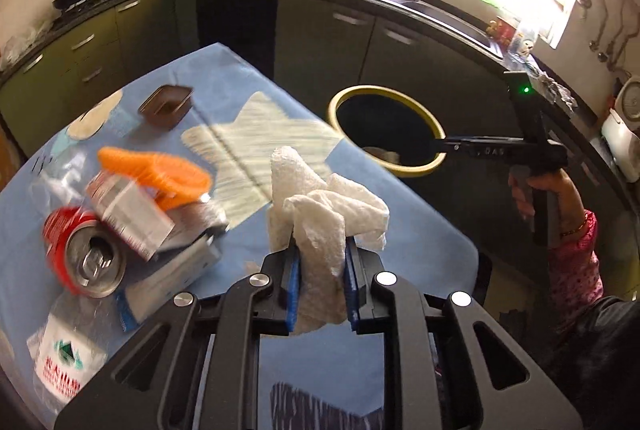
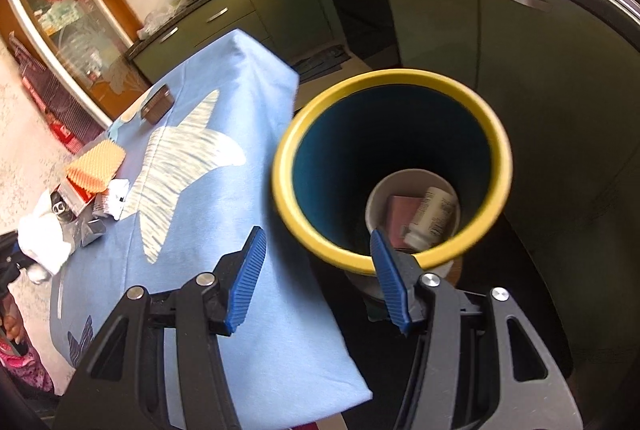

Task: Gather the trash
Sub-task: 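Carry the tissue over the bin and open the left gripper, then move the right gripper to the white milk carton and grasp it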

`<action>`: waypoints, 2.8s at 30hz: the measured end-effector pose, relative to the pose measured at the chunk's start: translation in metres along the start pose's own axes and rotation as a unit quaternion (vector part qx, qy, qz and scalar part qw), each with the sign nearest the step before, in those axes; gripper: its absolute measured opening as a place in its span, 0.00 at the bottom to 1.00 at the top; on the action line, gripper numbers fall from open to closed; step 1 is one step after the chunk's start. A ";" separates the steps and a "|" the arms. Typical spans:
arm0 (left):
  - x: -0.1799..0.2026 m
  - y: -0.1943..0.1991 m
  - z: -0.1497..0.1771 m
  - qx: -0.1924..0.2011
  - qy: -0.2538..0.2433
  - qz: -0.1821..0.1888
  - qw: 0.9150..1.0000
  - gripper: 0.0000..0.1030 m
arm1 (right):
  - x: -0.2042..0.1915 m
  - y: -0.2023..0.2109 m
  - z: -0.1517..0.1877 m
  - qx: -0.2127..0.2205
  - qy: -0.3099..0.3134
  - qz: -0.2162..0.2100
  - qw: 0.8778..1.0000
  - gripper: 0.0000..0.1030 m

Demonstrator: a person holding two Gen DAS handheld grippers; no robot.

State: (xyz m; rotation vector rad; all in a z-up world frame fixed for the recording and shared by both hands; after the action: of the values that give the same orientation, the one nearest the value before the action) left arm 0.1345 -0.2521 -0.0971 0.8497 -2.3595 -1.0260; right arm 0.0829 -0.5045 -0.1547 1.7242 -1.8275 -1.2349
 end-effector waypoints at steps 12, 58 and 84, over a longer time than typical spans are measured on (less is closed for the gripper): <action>0.091 -0.135 -0.124 -0.031 -0.083 0.076 0.993 0.18 | 0.076 0.028 0.022 0.018 -0.076 0.035 0.996 0.51; -0.098 0.116 0.099 0.131 0.123 -0.141 0.974 0.90 | -0.283 -0.033 0.003 -0.015 0.287 -0.165 0.944 0.52; -0.119 0.111 0.124 0.125 0.146 -0.122 0.974 0.91 | -0.345 -0.101 -0.008 -0.006 0.301 -0.100 0.948 0.37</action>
State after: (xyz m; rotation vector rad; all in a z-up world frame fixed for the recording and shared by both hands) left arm 0.1068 -0.0494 -0.1074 1.3155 -2.1937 -0.6397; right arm 0.2233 -0.1756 -0.1215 2.0283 -1.3042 -0.6604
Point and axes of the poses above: each gripper's, at about its wrist camera, not at the fingertips, and y roughly against the way its jaws point, x to its right, z to its underside, the point moved 3 cm from there along -y, roughly the way its jaws point, and after that the axes turned 2 degrees about x, right-handed, at the moved point
